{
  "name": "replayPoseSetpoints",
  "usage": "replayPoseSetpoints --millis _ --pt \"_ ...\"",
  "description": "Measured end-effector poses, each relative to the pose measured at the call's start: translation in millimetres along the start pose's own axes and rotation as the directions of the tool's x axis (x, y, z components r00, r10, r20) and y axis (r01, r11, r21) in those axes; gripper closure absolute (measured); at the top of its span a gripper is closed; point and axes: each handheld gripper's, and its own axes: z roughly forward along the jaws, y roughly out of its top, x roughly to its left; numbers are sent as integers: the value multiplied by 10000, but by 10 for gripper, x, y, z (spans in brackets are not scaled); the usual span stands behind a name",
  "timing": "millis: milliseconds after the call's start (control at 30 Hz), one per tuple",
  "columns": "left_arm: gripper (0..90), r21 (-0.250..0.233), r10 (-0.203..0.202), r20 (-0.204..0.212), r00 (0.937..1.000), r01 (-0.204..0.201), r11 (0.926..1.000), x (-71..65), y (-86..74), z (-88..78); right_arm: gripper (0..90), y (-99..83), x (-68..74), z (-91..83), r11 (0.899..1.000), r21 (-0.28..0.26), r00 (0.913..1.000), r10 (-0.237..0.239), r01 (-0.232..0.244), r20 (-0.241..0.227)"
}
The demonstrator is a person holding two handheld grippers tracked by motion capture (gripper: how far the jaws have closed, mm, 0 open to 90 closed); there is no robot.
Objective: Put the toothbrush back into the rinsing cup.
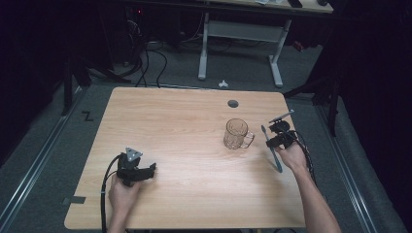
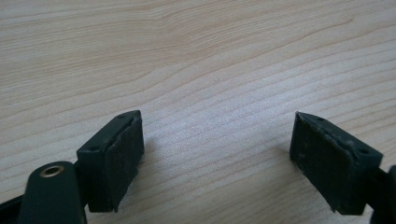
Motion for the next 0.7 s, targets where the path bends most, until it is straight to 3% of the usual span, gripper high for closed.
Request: replayPoseSetpoints --millis 233,700 --pt "183 0 3 -1 10000 -3 10000 0 0 0 787 -22 19 -99 9991 -394 9998 -137 142 125" --pt "183 -3 2 -1 10000 -2 10000 0 0 0 789 -80 82 -319 9908 -1321 9994 -328 306 -142"
